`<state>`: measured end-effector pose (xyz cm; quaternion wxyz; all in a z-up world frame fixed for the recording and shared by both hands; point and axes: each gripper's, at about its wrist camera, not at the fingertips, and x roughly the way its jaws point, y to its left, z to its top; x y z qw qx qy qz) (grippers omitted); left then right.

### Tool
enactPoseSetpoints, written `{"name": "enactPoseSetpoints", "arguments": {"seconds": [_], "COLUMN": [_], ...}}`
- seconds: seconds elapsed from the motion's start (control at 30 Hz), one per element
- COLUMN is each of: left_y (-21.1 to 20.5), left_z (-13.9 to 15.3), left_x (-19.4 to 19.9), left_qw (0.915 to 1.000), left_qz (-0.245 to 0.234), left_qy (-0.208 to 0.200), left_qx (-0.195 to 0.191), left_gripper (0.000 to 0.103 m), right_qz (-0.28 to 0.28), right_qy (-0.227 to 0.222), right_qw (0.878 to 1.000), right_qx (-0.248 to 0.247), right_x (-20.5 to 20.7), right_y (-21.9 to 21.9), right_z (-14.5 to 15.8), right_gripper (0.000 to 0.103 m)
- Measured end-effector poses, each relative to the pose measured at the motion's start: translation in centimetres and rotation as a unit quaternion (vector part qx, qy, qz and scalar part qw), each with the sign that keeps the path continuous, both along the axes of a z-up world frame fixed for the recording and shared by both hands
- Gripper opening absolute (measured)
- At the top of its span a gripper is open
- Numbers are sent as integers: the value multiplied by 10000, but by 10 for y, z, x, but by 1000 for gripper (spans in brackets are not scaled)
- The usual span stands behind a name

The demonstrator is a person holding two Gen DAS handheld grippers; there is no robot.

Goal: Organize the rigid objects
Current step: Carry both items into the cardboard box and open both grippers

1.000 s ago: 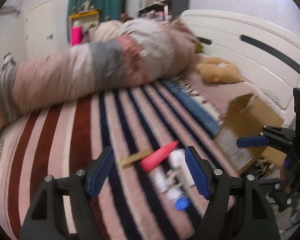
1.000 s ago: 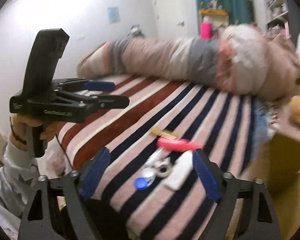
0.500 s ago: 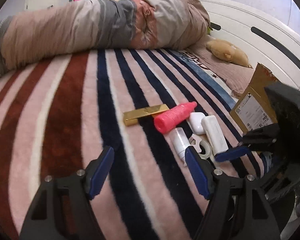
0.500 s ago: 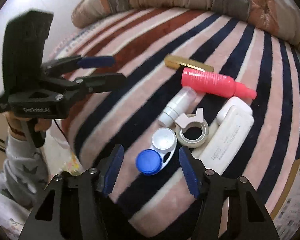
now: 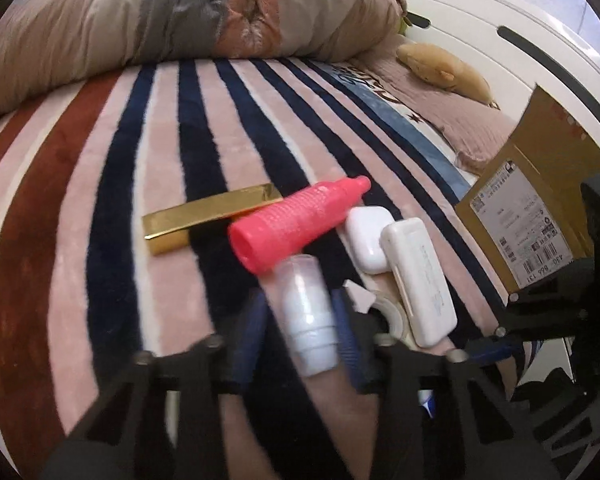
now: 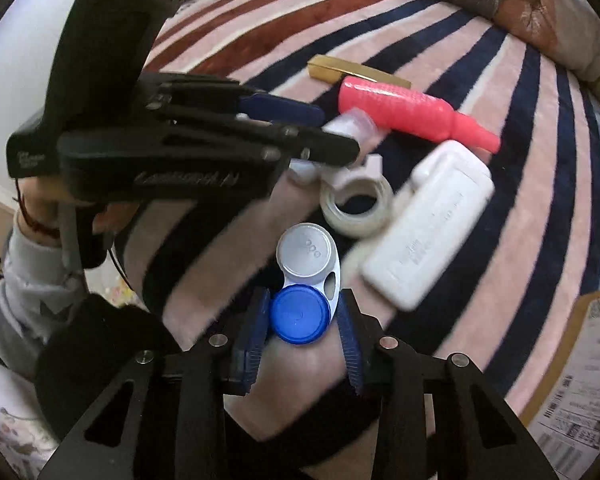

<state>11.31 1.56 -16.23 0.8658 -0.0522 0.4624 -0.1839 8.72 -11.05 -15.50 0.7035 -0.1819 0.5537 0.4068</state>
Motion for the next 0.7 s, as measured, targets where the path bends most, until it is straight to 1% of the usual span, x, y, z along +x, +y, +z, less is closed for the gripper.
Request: {"name": "enactPoseSetpoints", "arguments": {"seconds": [0.07, 0.1, 0.2, 0.27, 0.33, 0.37, 0.4, 0.47, 0.5, 0.57, 0.67, 0.7], "left_y": [-2, -3, 3, 4, 2, 0, -2, -2, -2, 0, 9, 11], "left_z": [1, 3, 6, 5, -1, -4, -7, -9, -7, -2, 21, 35], "left_x": [-3, -6, -11, -11, -8, -5, -3, -3, -4, -8, -25, -34], "left_qw": [9998, 9994, 9990, 9987, 9990, 9989, 9987, 9980, 9978, 9974, 9961, 9952], "left_qz": [-49, -95, -112, -132, -47, 0, 47, 140, 178, 164, 215, 241], "left_qy": [-44, -49, 43, 22, 62, 83, 62, -2, 20, 55, -98, -203], "left_qx": [207, 316, 422, 490, 451, 471, 513, 618, 636, 704, 845, 926], "left_gripper": [23, 23, 23, 23, 26, 26, 26, 21, 21, 21, 21, 21], "right_qz": [26, 70, 194, 252, 285, 284, 284, 260, 240, 251, 344, 318], "right_qy": [-4, -17, -110, -227, -341, -416, -499, -590, -634, -705, -812, -912], "right_qw": [10000, 10000, 9997, 9994, 9990, 9987, 9983, 9979, 9977, 9972, 9955, 9945], "right_qx": [25, 59, 129, 97, 45, -16, -90, -113, -94, 44, 351, 413], "right_x": [0, 0, -6, -7, -8, -9, -8, -9, -12, -20, -36, -41], "right_y": [-2, -2, 4, 9, 14, 14, 18, 21, 20, 16, 12, 9], "right_z": [1, 2, 0, -4, -5, -6, -7, -4, -1, 9, 28, 37], "right_gripper": [31, 35, 41, 41, 38, 30, 29, 29, 29, 29, 29, 29]}}
